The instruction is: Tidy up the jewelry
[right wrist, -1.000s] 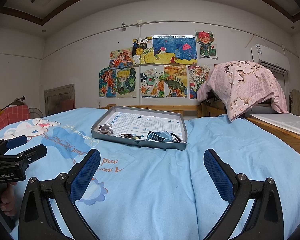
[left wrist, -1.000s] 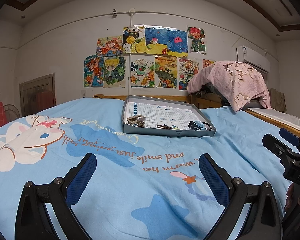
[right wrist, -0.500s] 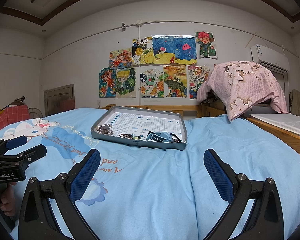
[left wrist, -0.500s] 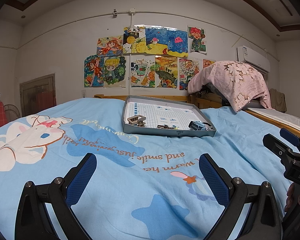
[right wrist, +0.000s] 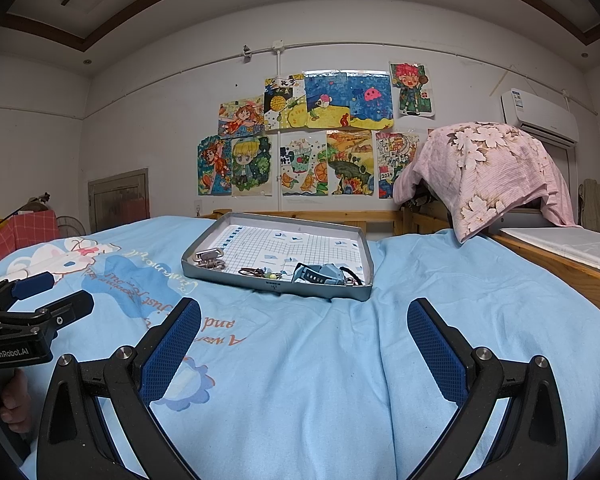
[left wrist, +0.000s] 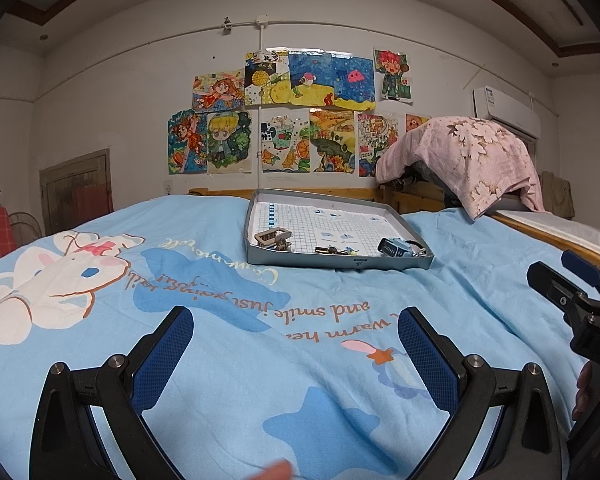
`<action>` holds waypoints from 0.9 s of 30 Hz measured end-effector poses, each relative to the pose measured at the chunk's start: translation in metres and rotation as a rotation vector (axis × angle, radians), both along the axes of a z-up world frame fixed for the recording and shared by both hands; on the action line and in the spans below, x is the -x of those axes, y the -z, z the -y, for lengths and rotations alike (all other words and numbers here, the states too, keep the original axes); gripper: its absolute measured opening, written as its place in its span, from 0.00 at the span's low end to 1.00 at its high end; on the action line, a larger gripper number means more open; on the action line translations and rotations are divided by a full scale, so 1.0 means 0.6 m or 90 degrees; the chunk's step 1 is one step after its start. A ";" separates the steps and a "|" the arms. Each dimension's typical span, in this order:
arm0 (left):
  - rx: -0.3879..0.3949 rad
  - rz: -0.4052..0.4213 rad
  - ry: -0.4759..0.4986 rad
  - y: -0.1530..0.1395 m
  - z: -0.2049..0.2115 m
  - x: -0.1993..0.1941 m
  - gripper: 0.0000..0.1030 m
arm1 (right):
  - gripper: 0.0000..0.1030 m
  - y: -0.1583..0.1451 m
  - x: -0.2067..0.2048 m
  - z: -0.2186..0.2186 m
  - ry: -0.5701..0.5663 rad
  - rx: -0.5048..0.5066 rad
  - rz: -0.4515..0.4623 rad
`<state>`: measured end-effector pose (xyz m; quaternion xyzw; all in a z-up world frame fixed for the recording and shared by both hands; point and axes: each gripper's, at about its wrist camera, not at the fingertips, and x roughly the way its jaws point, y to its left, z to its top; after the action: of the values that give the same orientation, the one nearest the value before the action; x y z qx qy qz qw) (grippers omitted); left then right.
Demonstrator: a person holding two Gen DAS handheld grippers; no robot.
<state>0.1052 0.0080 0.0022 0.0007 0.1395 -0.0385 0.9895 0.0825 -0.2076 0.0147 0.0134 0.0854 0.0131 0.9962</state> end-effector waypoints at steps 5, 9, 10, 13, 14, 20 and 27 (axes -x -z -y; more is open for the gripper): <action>-0.012 0.005 -0.005 0.000 -0.006 0.001 1.00 | 0.99 0.000 0.000 0.000 0.000 0.000 0.001; -0.012 0.005 -0.004 0.000 -0.011 0.002 1.00 | 0.99 0.000 0.000 0.000 0.000 0.000 0.000; -0.012 0.005 -0.004 0.000 -0.006 0.003 1.00 | 0.99 0.000 0.000 0.000 0.000 0.000 0.000; -0.012 0.005 -0.004 0.000 -0.005 0.003 1.00 | 0.99 0.000 0.000 0.000 0.000 0.000 0.000; -0.012 0.005 -0.003 0.000 -0.008 0.003 1.00 | 0.99 0.000 0.000 0.000 0.000 0.000 0.000; -0.013 0.005 -0.004 0.000 -0.004 0.003 1.00 | 0.99 0.000 0.000 0.000 0.000 0.000 0.001; -0.015 0.005 -0.003 0.000 -0.009 0.003 1.00 | 0.99 0.000 0.000 0.000 0.000 0.000 0.000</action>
<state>0.1036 0.0131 0.0022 0.0119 0.1360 -0.0342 0.9901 0.0825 -0.2078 0.0147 0.0135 0.0851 0.0132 0.9962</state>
